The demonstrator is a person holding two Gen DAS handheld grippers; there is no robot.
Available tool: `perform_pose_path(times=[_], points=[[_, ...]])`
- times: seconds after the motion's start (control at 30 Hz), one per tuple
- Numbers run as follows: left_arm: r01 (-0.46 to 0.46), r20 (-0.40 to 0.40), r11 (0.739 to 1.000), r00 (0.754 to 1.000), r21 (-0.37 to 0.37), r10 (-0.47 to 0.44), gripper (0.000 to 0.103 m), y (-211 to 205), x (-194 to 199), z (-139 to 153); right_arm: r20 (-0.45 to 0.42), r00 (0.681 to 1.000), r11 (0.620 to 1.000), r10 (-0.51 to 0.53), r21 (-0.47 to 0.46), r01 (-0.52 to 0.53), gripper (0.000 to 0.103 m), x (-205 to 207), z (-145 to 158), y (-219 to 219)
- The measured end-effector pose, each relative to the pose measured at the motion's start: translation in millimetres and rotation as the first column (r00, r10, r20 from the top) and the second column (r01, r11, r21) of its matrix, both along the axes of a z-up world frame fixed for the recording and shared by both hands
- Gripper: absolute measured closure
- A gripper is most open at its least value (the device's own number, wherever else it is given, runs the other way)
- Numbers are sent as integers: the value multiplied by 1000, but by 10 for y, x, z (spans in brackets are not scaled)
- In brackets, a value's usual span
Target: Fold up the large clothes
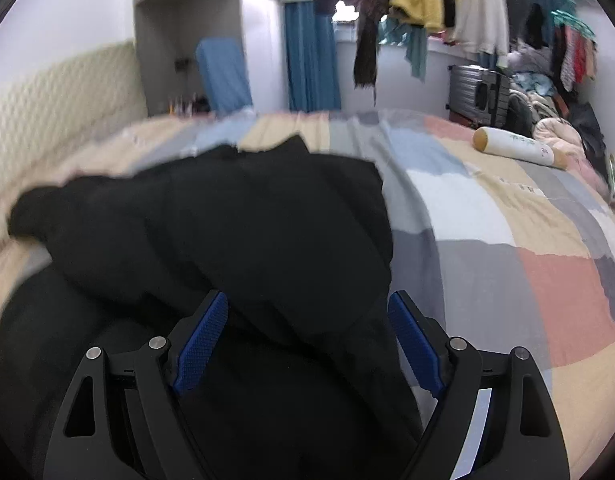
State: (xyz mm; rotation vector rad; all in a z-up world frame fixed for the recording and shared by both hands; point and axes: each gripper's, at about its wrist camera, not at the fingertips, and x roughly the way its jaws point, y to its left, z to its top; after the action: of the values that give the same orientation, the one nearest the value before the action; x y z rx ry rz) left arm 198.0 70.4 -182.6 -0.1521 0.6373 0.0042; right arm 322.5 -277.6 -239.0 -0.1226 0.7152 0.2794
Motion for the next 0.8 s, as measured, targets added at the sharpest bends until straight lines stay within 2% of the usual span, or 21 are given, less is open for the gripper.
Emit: perform_pose_path(times=[0.1,0.23,0.37,0.53,0.63,0.8], points=[[2,-3,1000,1000,10,-2,0,-41,-18,-11,3,1000,996,-9,-90,9,23,-11,-88,98],[-2,4,999,1000,36,2,0,-79,-23,-11,57,997,990,-47,-129,54,24,3,-86,116],[-9,-15,999,1000,31,10,0,-59,2,-67,107,994,989,-29,-142,44,36,26,-118,163],[-13,-33,1000,999,26,14,0,-53,22,-102,115,993,979,-21,-197,43,41,76,-168,305],[-9,-31,999,999,34,11,0,-76,14,-102,137,990,982,-25,-181,50,49,81,-143,300],[-4,-23,999,1000,38,5,0,-121,-20,-90,177,983,996,-48,-64,60,64,115,37,223]])
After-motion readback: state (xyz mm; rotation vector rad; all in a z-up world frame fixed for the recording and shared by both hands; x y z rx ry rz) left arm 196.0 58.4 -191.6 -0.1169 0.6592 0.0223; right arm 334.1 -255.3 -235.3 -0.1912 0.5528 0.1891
